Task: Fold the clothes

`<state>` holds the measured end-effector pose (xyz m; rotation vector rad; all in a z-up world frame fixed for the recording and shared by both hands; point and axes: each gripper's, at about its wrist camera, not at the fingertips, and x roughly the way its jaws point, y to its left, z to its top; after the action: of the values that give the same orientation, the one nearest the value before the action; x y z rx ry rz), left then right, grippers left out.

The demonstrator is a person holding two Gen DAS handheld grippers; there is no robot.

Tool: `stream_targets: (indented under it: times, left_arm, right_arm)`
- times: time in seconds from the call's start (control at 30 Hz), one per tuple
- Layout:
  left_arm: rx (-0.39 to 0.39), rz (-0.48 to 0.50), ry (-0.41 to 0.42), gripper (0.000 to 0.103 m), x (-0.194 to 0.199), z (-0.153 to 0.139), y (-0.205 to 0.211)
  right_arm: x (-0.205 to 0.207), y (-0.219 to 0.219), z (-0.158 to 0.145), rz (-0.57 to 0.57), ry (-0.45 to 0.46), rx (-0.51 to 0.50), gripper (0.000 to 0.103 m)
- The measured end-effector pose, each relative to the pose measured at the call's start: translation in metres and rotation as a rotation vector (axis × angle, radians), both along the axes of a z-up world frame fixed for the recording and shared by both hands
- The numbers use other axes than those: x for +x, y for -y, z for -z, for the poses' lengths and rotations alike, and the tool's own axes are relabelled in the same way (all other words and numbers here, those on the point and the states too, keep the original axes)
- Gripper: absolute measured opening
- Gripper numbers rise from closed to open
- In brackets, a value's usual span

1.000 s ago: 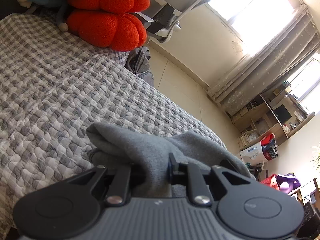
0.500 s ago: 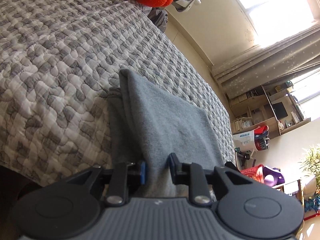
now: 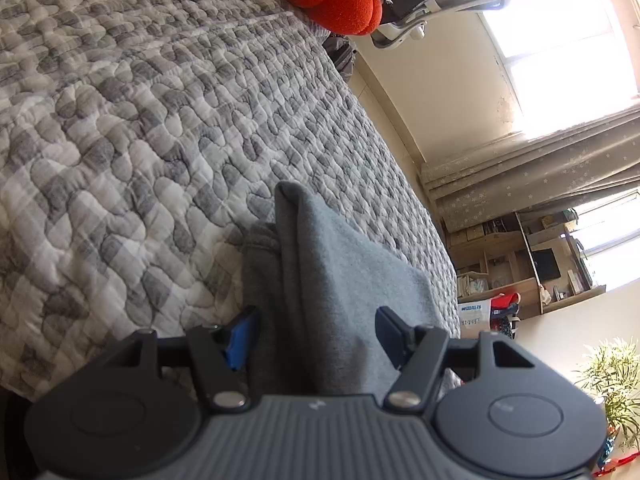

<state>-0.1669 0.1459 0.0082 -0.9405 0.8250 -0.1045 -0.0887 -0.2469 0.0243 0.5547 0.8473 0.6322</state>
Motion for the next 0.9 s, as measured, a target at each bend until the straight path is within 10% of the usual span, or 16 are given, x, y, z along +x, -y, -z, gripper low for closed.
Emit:
stream_targets:
  times: [0.33, 0.9]
  left_arm:
    - [-0.028, -0.016, 0.012, 0.070, 0.003, 0.008, -0.008]
    - [-0.050, -0.022, 0.022, 0.068, 0.025, 0.015, 0.010]
  right_arm:
    - [0.000, -0.031, 0.000, -0.004, 0.106, -0.151, 0.057]
    - [-0.018, -0.065, -0.003, -0.001, 0.281, -0.475, 0.049]
